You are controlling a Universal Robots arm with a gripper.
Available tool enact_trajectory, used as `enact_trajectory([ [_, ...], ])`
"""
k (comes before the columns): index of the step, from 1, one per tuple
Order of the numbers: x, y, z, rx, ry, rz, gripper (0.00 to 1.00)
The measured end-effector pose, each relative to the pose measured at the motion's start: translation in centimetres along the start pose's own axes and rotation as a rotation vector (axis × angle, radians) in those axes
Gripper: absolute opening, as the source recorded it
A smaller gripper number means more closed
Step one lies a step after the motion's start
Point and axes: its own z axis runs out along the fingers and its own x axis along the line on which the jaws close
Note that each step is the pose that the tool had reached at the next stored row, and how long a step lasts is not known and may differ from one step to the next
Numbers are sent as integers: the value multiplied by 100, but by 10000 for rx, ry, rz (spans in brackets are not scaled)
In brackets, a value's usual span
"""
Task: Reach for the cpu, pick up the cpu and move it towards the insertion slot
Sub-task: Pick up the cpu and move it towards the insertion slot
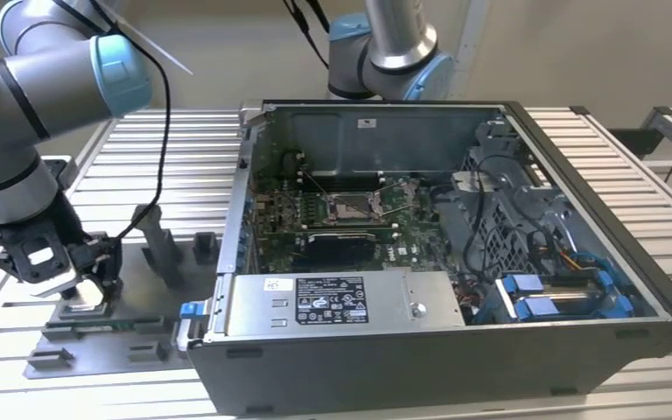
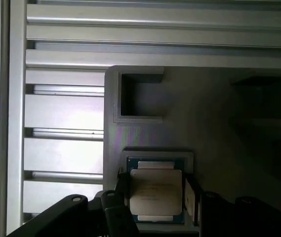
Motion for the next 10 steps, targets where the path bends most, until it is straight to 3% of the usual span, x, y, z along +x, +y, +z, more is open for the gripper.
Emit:
enact_trajectory([
  [4,-1,1,-17,-5,-5,0,0],
  [10,1,10,-279,-1,8,21,0],
])
